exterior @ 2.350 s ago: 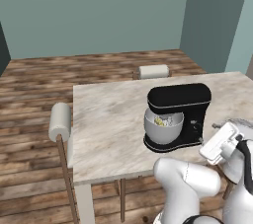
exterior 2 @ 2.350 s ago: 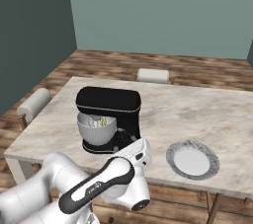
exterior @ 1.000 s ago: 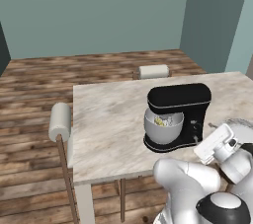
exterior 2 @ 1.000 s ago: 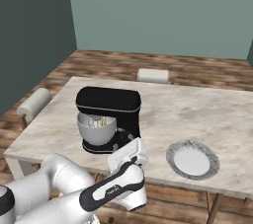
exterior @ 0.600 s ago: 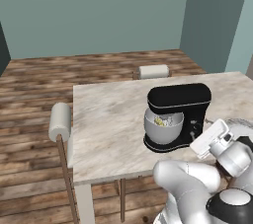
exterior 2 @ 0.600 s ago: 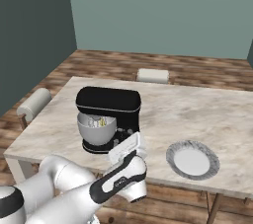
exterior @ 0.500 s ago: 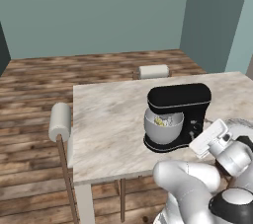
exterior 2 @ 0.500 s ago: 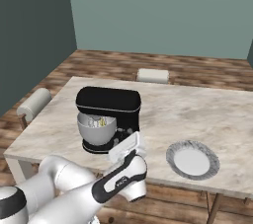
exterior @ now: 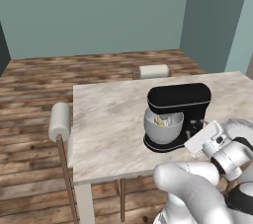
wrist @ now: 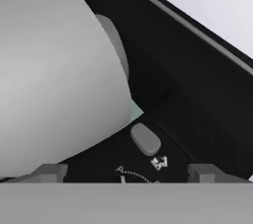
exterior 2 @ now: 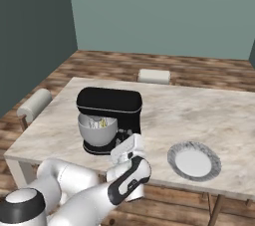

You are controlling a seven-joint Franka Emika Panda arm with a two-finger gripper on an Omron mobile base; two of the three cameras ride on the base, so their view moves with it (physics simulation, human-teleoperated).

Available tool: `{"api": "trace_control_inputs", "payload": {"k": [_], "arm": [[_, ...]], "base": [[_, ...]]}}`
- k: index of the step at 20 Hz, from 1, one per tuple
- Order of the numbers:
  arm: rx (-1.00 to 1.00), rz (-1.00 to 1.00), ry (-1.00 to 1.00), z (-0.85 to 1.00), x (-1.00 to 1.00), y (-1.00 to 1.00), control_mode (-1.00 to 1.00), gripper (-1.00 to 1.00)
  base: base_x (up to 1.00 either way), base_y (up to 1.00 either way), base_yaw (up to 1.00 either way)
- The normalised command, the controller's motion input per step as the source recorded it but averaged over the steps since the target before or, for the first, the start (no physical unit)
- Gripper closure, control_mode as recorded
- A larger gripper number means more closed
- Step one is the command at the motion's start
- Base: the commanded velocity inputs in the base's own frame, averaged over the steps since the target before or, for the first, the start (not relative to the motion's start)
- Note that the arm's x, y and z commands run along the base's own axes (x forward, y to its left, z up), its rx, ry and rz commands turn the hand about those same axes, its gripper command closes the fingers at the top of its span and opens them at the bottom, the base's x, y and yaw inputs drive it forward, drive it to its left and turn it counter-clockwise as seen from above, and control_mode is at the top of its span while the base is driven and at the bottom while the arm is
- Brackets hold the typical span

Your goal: Add butter and sugar cubes to the stand mixer bowl and then turn on the stand mixer to begin making frosting.

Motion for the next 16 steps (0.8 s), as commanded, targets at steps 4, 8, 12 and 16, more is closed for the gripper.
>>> {"api": "trace_control_inputs", "payload": {"k": [4,8,12,16], "arm": [[-0.06,-0.09,-0.05,-0.20,0.32,0.09,-1.00,-1.00],[-0.02,-0.07,-0.03,-0.30,0.34,0.00,-1.00,-1.00],[-0.02,-0.06,0.00,-0.23,0.46,0.03,-1.00,1.00],[-0.08,-0.08,0.00,-0.21,0.59,0.30,-1.00,1.00]], "base": [[0.00,0.00,0.00],[0.00,0.00,0.00],[0.00,0.00,0.00],[0.00,0.00,0.00]]}}
